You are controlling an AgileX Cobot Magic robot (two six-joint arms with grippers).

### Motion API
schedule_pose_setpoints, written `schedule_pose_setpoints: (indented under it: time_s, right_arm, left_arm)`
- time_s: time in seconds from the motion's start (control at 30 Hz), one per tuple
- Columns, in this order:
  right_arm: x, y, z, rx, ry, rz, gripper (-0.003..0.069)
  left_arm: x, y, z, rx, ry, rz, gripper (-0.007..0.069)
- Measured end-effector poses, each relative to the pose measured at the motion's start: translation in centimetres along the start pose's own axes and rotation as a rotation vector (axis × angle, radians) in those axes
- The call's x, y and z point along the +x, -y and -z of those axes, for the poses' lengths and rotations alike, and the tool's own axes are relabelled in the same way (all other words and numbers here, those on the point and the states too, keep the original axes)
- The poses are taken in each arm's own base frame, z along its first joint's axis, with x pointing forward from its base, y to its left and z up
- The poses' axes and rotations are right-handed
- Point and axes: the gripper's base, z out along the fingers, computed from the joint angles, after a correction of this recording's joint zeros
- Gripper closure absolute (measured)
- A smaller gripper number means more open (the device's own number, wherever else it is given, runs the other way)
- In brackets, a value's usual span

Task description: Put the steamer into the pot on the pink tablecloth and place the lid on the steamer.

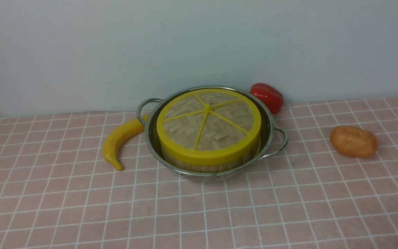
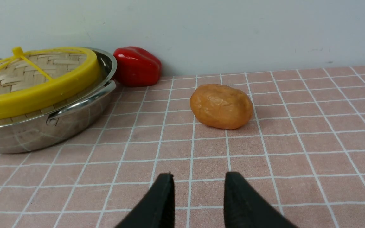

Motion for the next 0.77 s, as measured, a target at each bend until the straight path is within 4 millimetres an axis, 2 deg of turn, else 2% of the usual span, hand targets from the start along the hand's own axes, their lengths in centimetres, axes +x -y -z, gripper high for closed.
schedule_pose_setpoints:
  time_s: [0.77]
  right_arm:
    - [0.0, 0.0, 0.0, 0.0, 0.0, 0.0, 0.0419]
  left_arm:
    - [0.0, 0.0, 0.0, 0.0, 0.0, -0.002, 0.0517]
